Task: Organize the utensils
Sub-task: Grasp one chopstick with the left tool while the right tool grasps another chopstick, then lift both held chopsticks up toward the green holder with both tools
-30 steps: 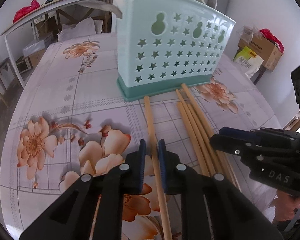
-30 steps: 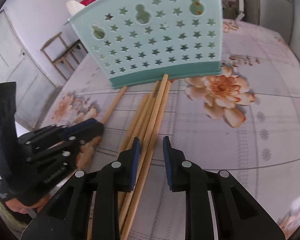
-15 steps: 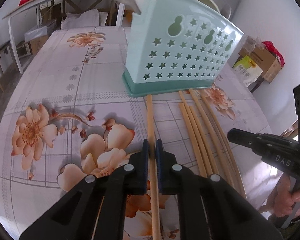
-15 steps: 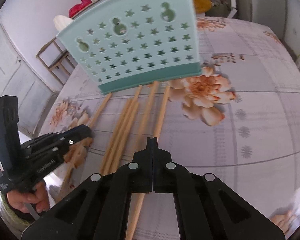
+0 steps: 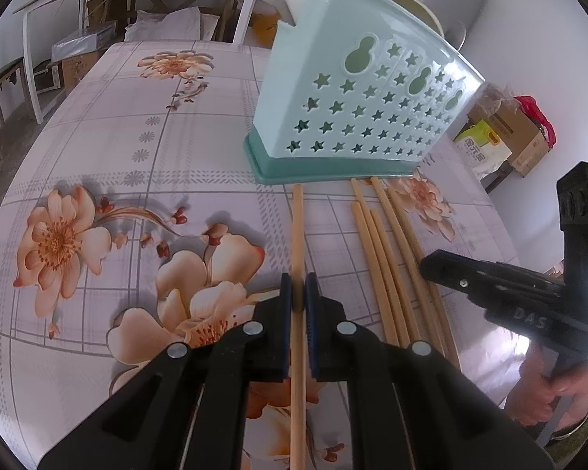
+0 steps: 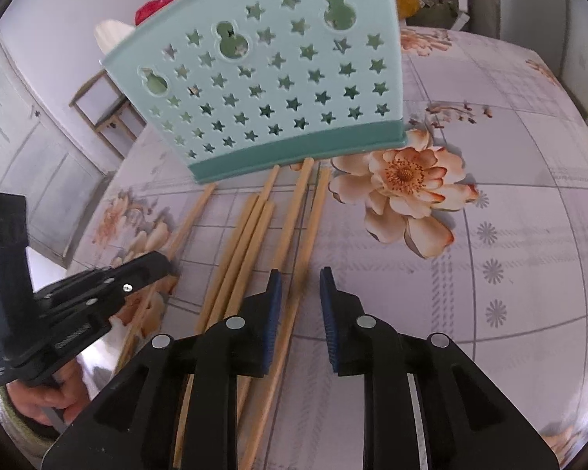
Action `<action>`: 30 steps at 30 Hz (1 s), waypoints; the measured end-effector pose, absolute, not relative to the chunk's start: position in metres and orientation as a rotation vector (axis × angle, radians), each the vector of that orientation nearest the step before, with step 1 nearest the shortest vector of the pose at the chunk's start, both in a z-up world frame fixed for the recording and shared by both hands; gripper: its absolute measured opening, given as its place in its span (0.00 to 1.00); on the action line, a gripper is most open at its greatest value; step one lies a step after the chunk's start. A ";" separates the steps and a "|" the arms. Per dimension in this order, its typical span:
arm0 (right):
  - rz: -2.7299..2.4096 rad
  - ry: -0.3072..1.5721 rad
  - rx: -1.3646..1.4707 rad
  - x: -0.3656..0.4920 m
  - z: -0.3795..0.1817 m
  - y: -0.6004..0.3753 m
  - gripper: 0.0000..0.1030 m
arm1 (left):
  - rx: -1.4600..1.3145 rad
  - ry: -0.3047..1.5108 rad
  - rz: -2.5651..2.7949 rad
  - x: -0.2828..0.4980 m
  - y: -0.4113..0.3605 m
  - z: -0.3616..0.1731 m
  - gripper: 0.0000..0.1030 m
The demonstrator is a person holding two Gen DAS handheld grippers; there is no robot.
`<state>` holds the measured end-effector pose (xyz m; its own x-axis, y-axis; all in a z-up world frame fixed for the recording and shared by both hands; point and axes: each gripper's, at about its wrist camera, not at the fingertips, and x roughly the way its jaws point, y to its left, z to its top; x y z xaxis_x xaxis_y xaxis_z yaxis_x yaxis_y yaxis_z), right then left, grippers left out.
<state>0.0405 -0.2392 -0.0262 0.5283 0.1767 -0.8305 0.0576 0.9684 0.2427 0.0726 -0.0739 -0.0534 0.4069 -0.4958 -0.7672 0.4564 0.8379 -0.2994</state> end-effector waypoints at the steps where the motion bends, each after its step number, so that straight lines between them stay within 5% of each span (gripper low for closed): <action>1: 0.068 1.015 0.236 0.041 -0.026 -0.237 0.14 | -0.046 0.983 -0.599 0.073 -0.074 -0.053 0.06; 12: 0.061 1.029 0.192 0.036 -0.032 -0.239 0.05 | -0.067 1.011 -0.601 0.071 -0.074 -0.053 0.06; 30: 0.074 1.027 0.156 0.049 -0.031 -0.243 0.12 | 0.126 0.976 -0.582 0.091 -0.105 -0.048 0.07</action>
